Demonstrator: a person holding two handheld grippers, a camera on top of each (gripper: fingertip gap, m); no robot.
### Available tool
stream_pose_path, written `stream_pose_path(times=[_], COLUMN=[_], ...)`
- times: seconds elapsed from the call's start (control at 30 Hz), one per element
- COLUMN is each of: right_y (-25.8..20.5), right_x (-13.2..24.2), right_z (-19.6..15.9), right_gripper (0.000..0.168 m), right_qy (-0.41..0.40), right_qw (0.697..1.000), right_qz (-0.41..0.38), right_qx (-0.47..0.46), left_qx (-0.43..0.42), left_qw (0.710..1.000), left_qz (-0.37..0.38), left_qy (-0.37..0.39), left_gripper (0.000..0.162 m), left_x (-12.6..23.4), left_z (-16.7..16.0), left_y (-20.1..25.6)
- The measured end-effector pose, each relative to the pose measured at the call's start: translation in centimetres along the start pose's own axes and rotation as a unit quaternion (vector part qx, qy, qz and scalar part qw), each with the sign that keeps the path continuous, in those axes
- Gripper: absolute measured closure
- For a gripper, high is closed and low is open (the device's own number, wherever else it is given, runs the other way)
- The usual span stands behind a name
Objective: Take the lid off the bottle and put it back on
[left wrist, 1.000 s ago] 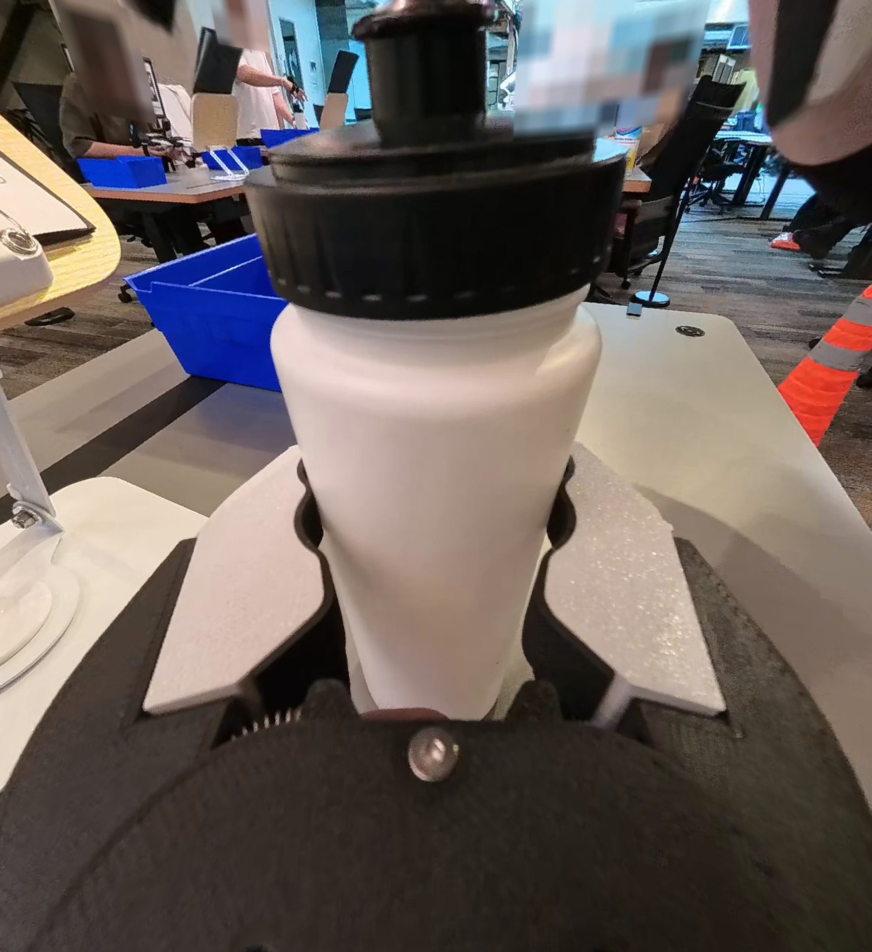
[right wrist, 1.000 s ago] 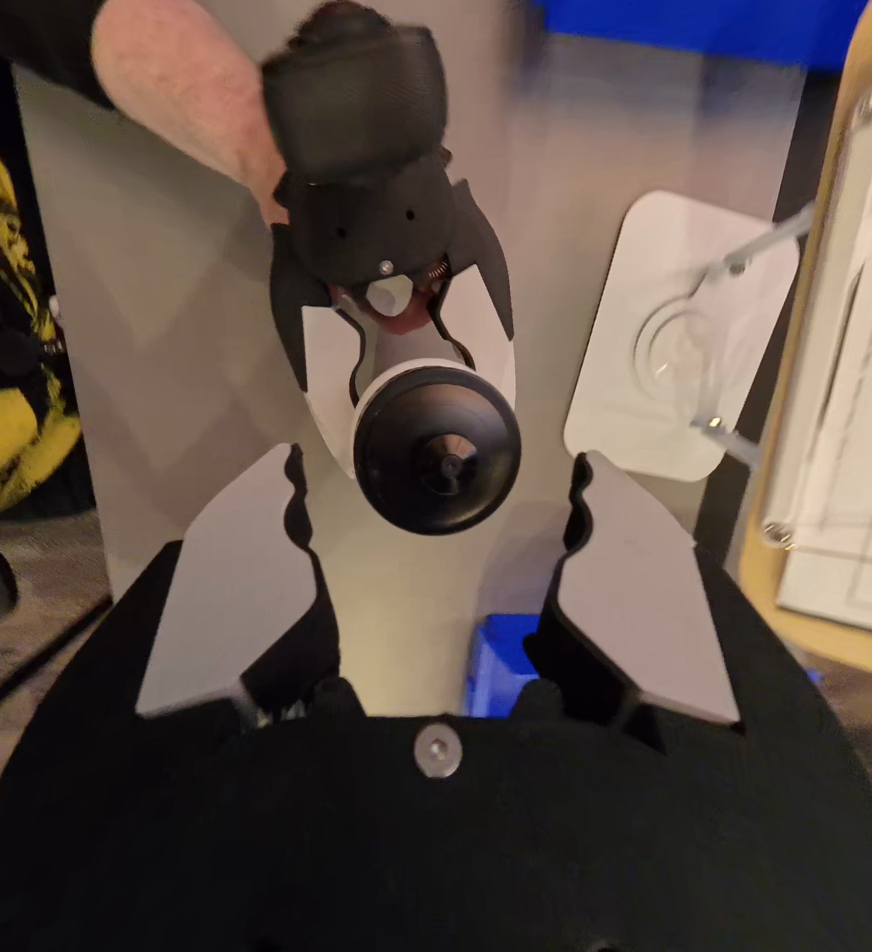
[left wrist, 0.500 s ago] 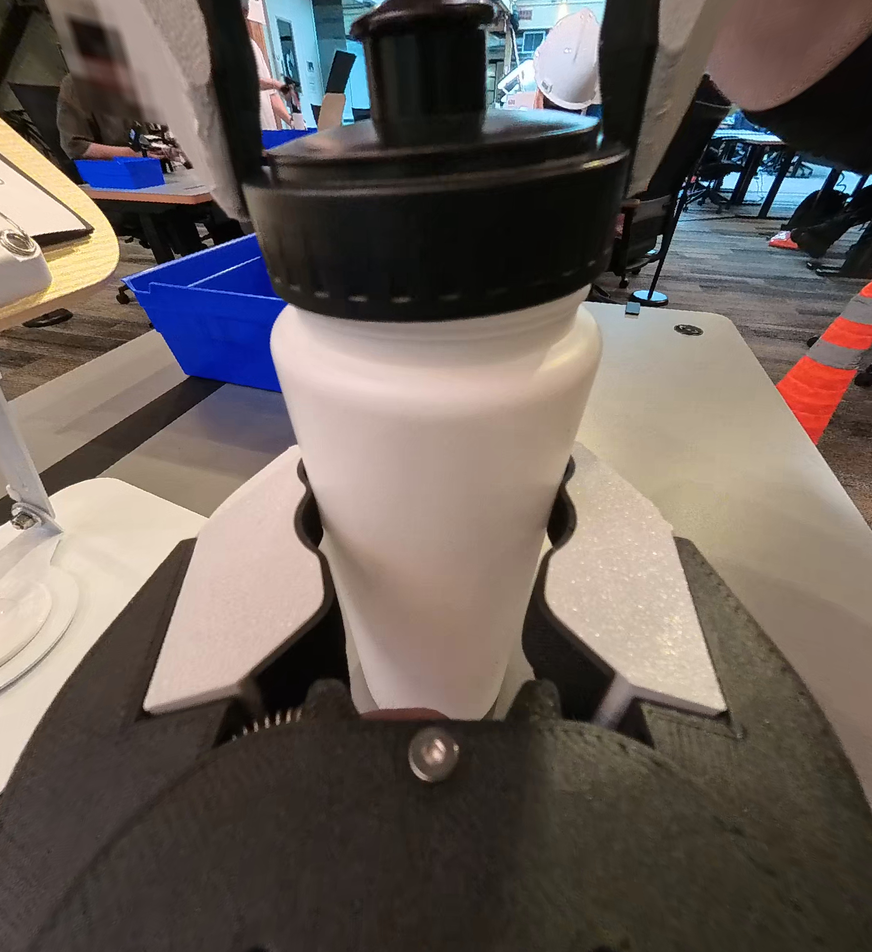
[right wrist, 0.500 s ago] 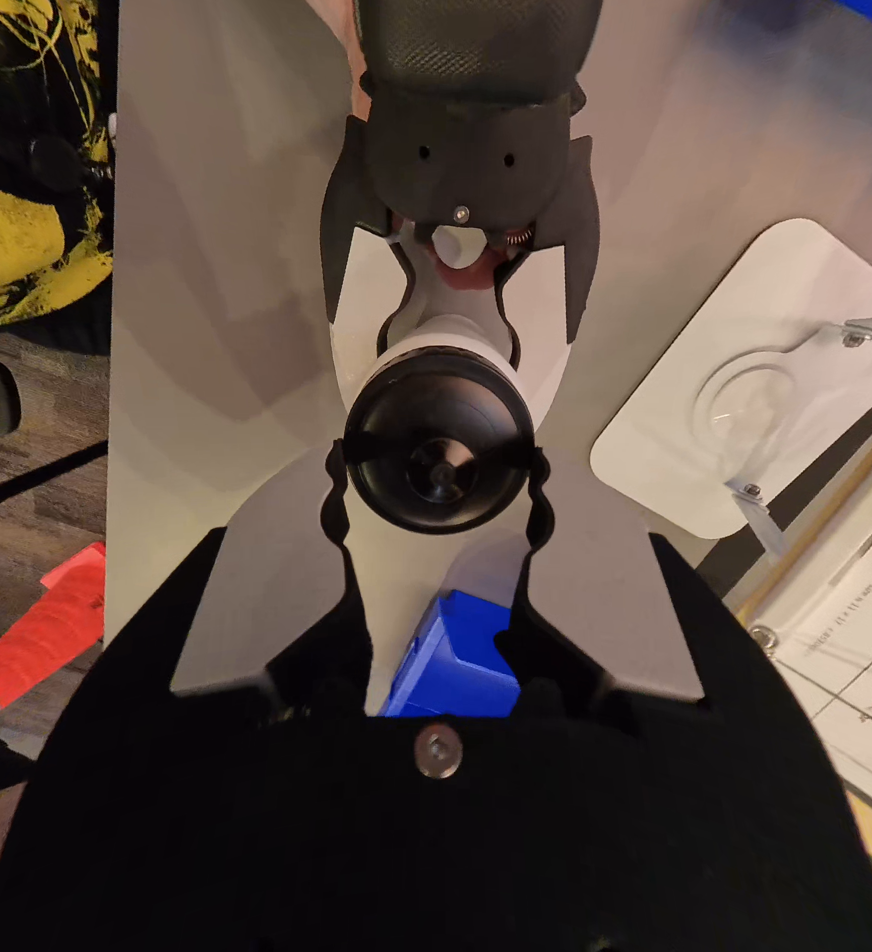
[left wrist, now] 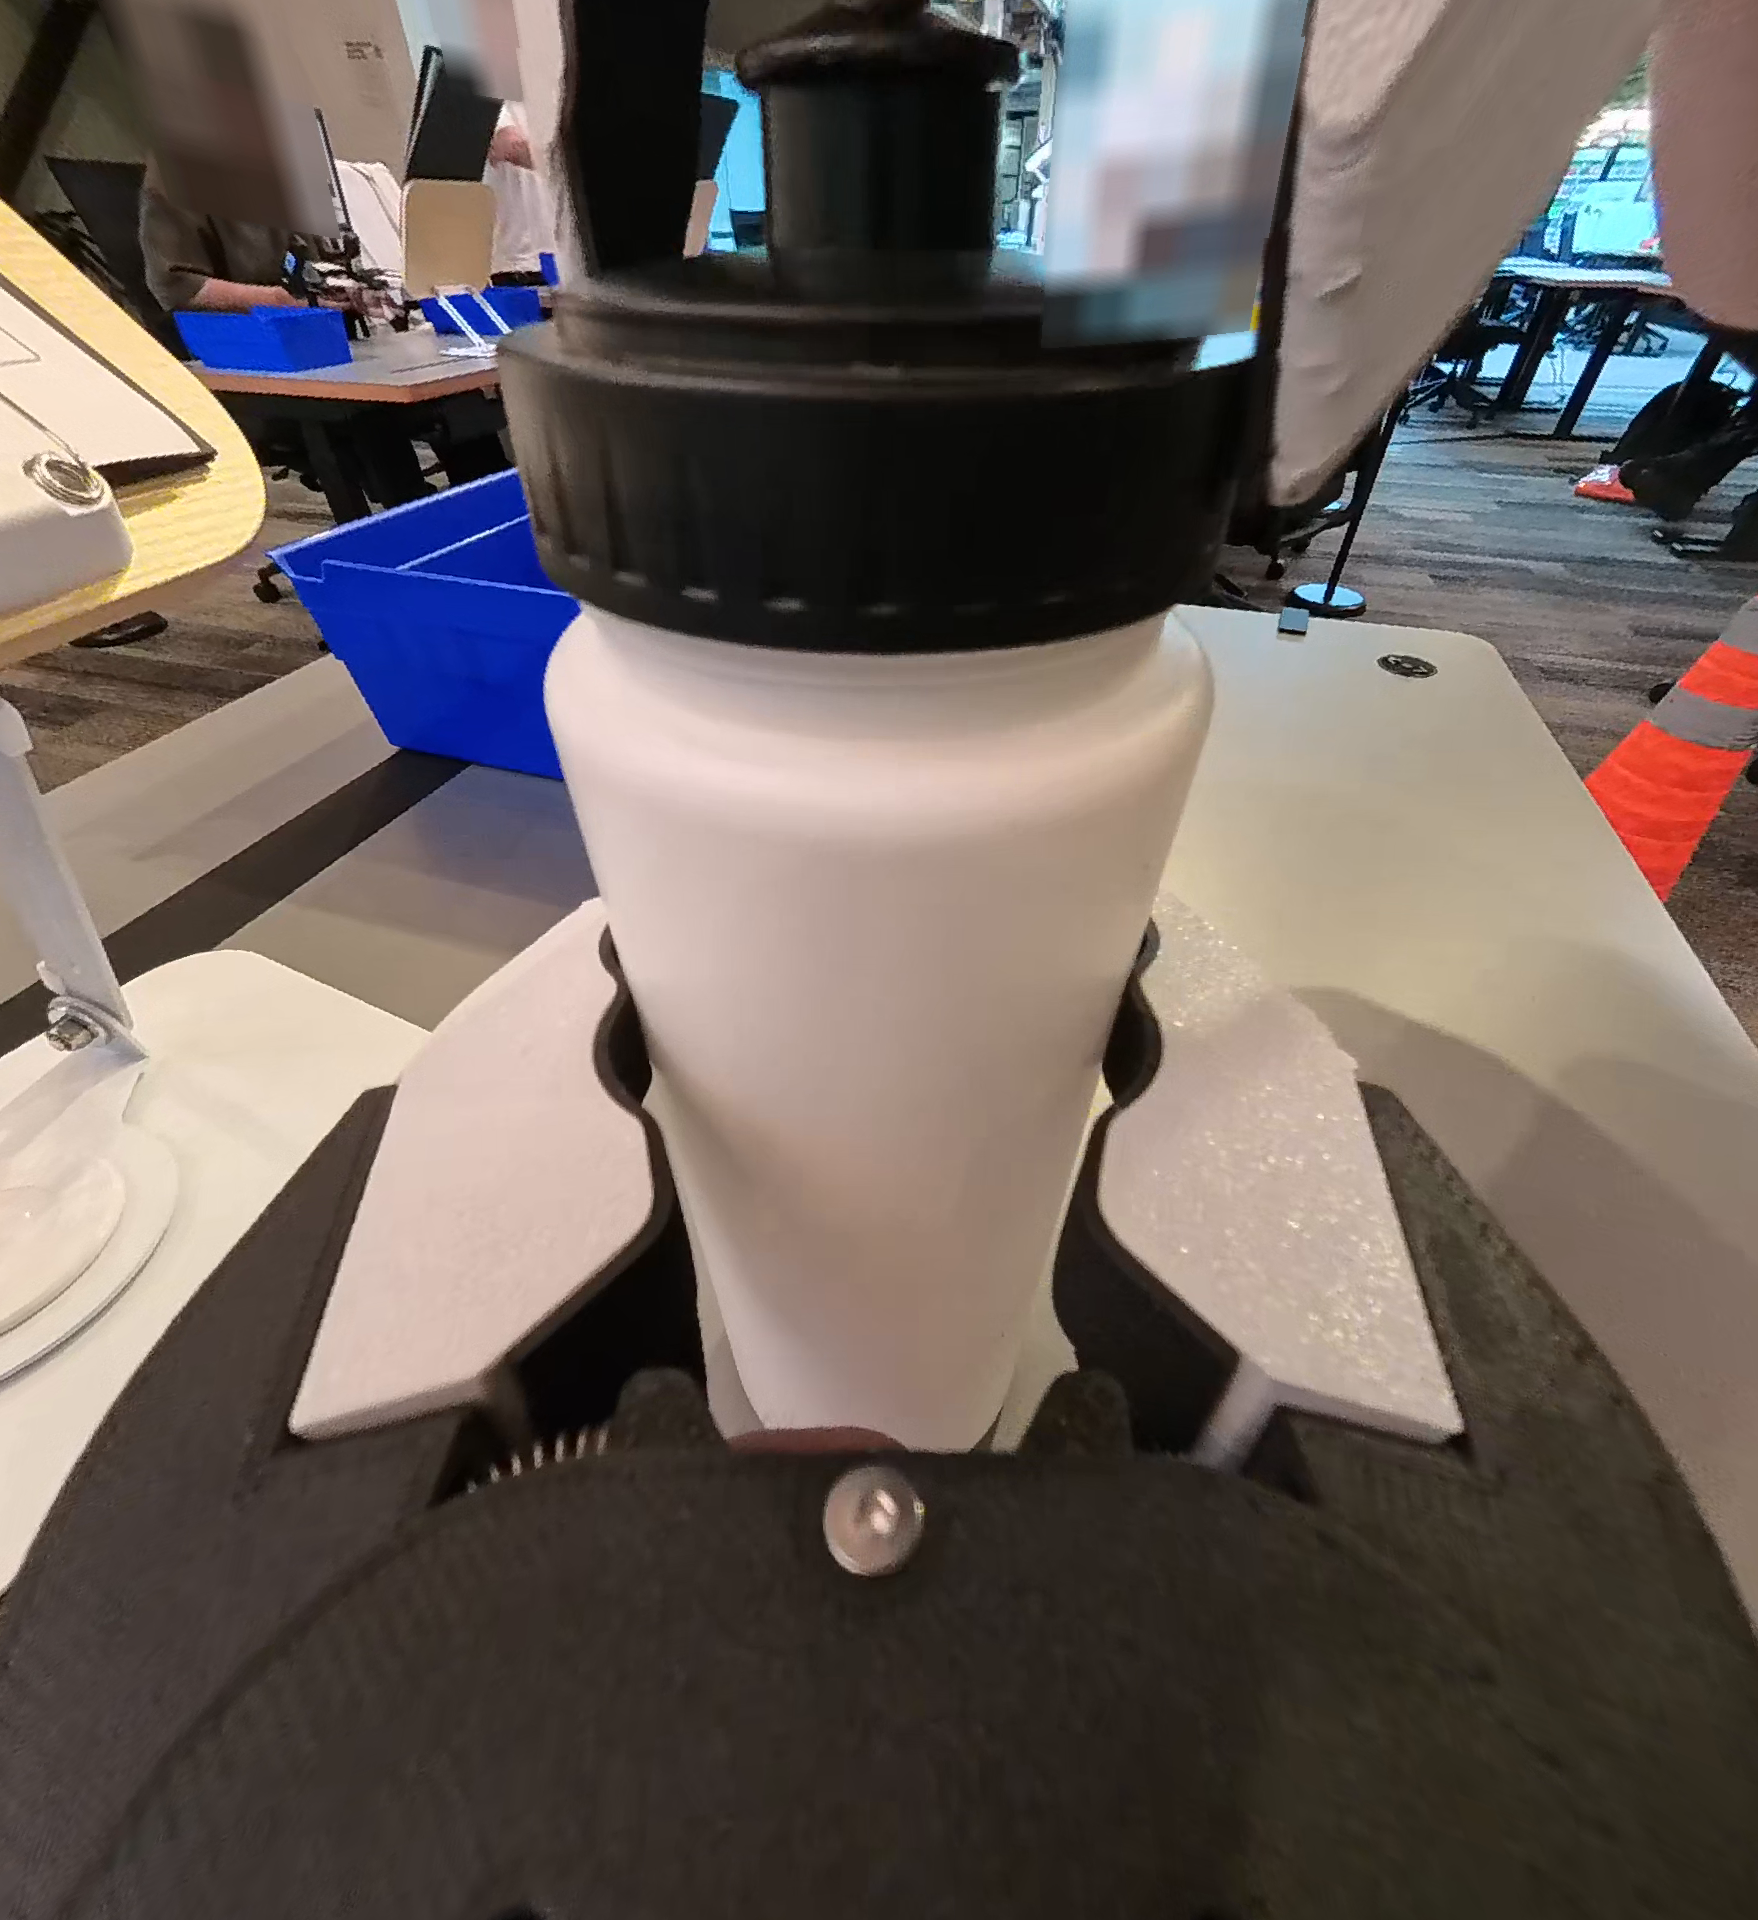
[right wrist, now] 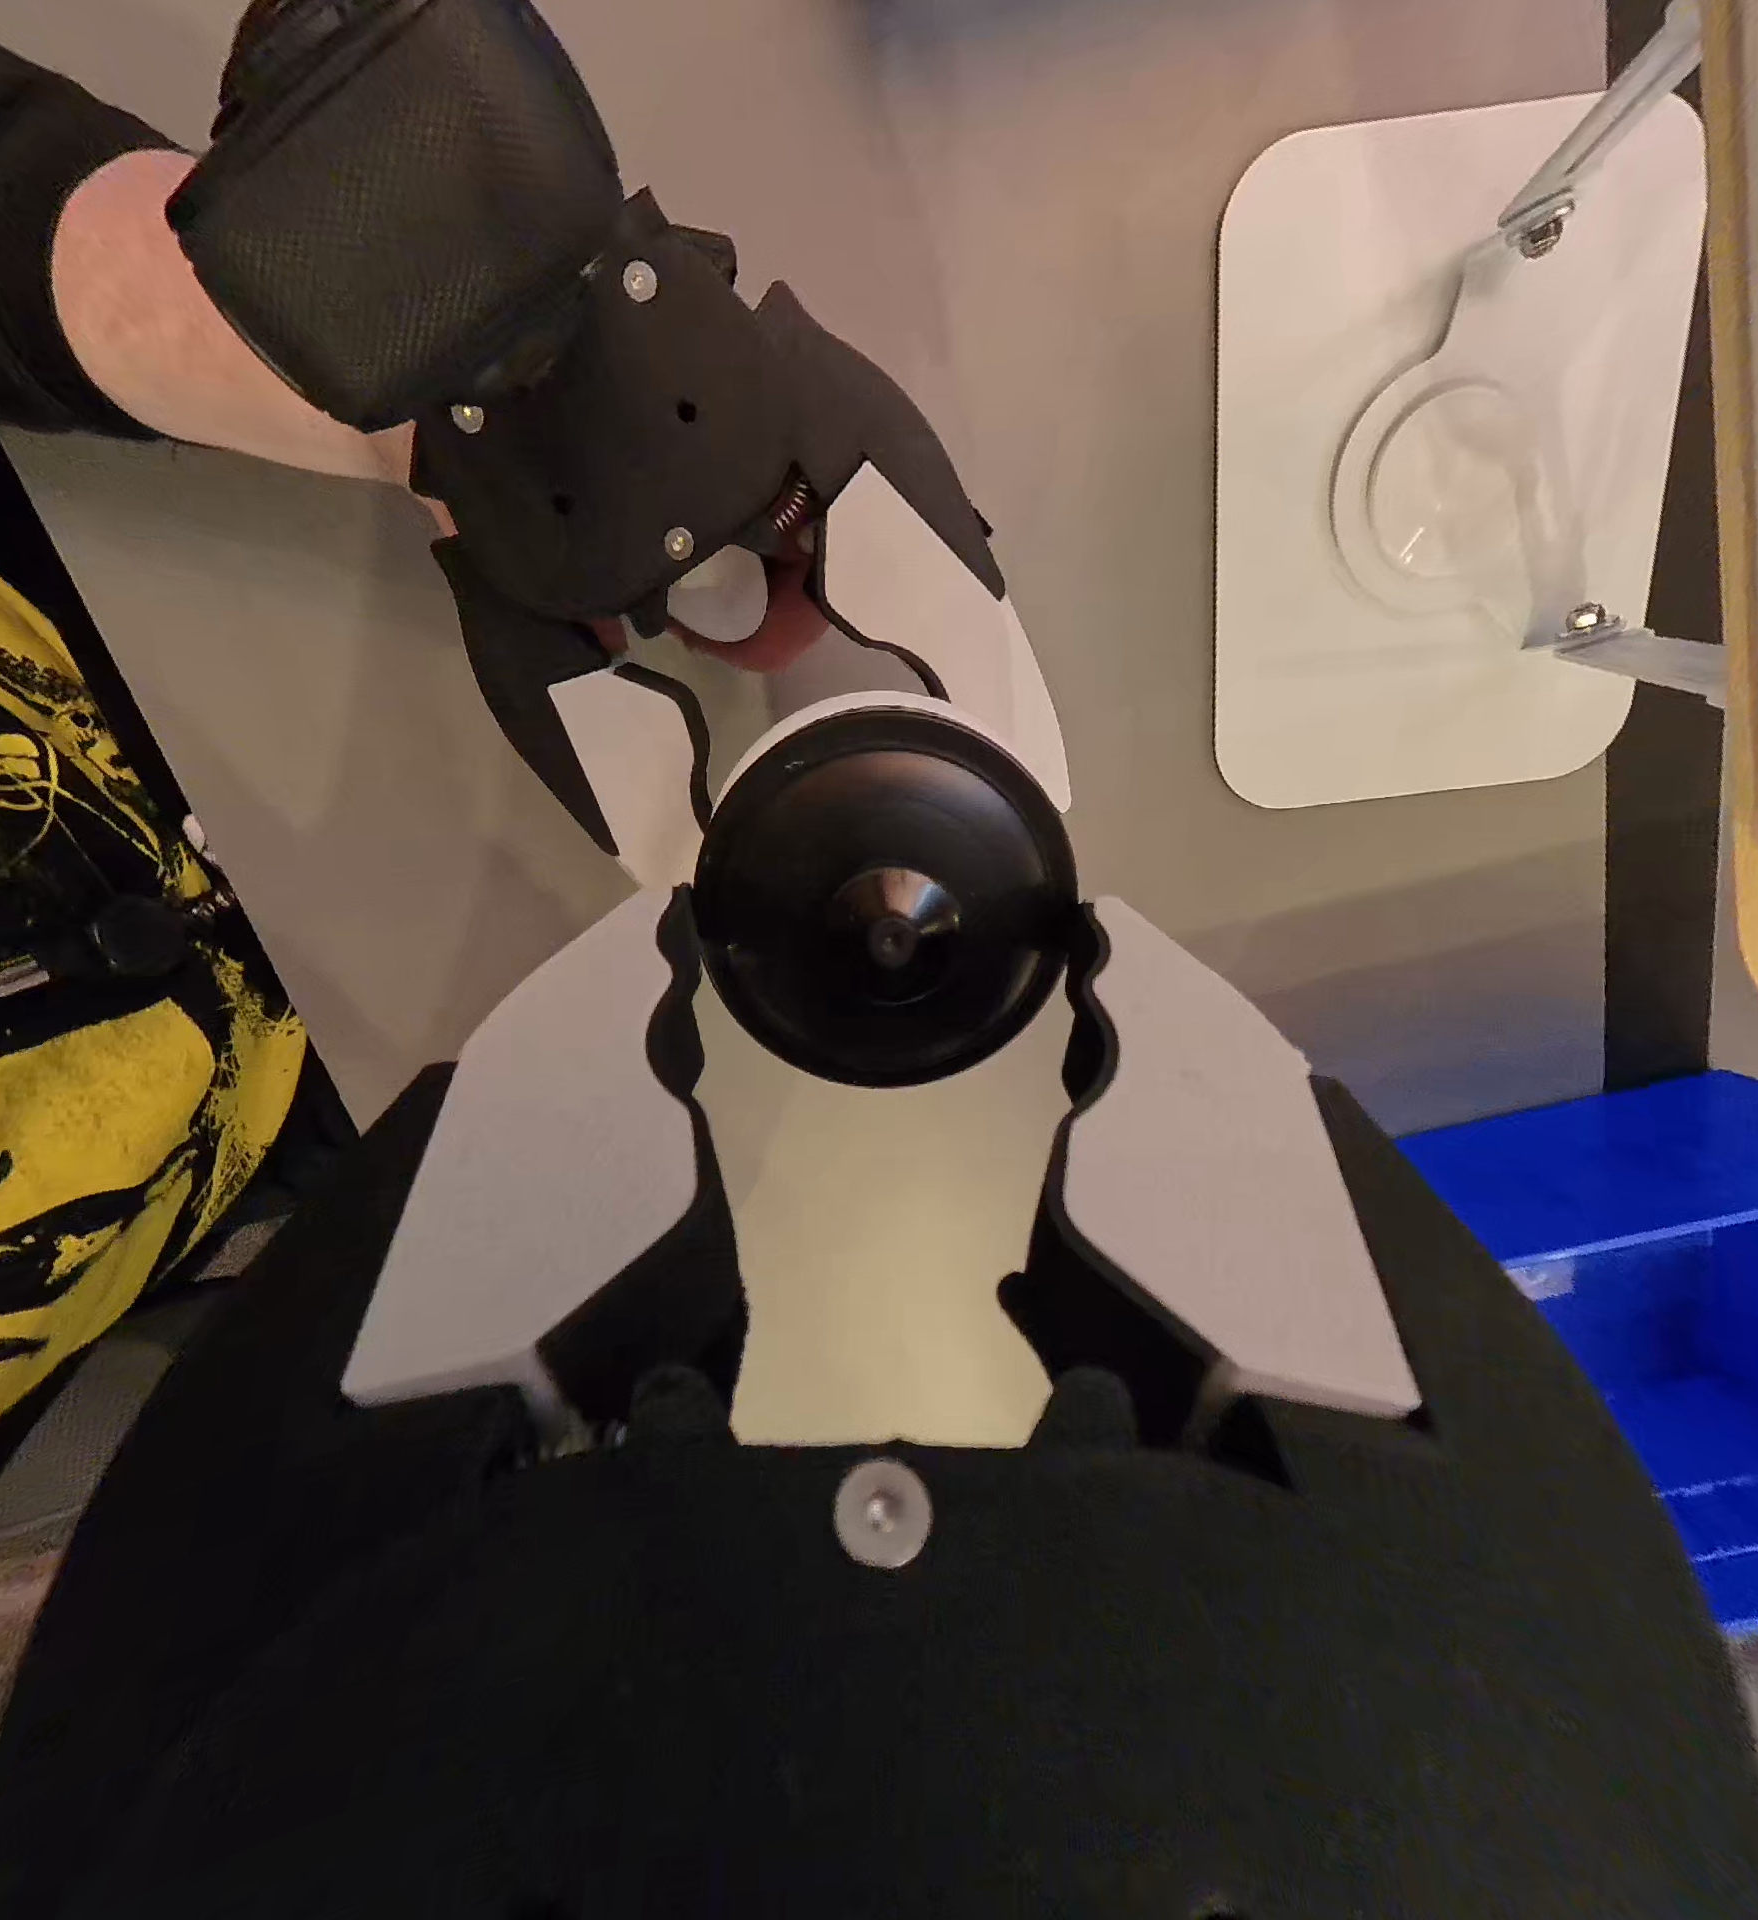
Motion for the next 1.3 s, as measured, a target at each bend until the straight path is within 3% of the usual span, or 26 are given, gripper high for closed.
stream_pose_path(times=[0.07,0.1,0.13,0.23,0.37,0.47,0.6,0.8,0.9,0.93,1.0,1.17,1.3], right_y=[0.2,0.3,0.3,0.0,0.4,0.6,0.8,0.6,0.1,0.1,0.4,0.5,0.7], right_x=[0.0,-0.1,0.0,0.6,0.6,-0.1,-0.4,-0.3,-0.2,-0.2,0.1,1.0,0.5], right_z=[0.1,0.1,0.3,1.0,1.7,2.0,2.1,1.9,1.6,1.5,1.4,1.7,2.0], right_gripper=[0.097,0.078,0.071,0.07,0.081,0.1,0.099,0.099,0.099,0.098,0.075,0.08,0.087], right_qy=[-0.015,-0.025,-0.028,-0.022,-0.058,-0.079,-0.091,-0.094,-0.081,-0.083,-0.083,-0.051,-0.065], right_qw=[1.0,0.999,0.998,0.986,0.96,0.946,0.952,0.993,0.996,0.994,0.991,0.961,0.936], right_qz=[0.01,0.007,0.006,0.025,0.038,0.075,0.082,0.042,0.025,0.023,0.003,0.026,0.06], right_qx=[0.016,0.032,0.057,0.163,0.27,0.304,0.279,0.052,0.037,0.06,0.109,0.271,0.339], left_qx=[0.0,-0.001,-0.001,0.0,0.0,0.0,0.0,0.0,-0.002,-0.003,-0.002,-0.001,-0.001], left_qw=[1.0,1.0,1.0,1.0,1.0,1.0,1.0,1.0,1.0,1.0,1.0,1.0,1.0], left_qz=[0.0,0.0,-0.001,-0.001,-0.002,-0.003,-0.002,0.001,0.001,0.002,0.002,0.0,-0.001], left_qy=[0.001,0.0,0.0,0.001,0.001,0.001,0.001,0.0,0.0,-0.002,-0.001,0.0,0.0], left_gripper=[0.075,0.075,0.075,0.075,0.075,0.075,0.075,0.075,0.075,0.075,0.075,0.075,0.075], left_x=[0.0,0.0,0.0,0.0,0.0,0.0,0.0,0.0,0.1,0.0,0.1,0.0,0.0], left_z=[0.0,0.0,0.0,0.0,0.0,0.0,0.0,0.0,0.0,0.0,0.0,0.0,0.0], left_y=[0.0,0.0,0.0,0.0,0.0,0.0,0.0,0.0,0.1,0.1,0.1,0.0,0.0])
Point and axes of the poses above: each gripper's, where its closed fingertips meet, x back along the fingers, z out of its top, y = z × x across the jaws, the point moved 9 cm from there along x, back along the fingers, and after that the axes turned 2 degrees about x, right-handed, at the moved point
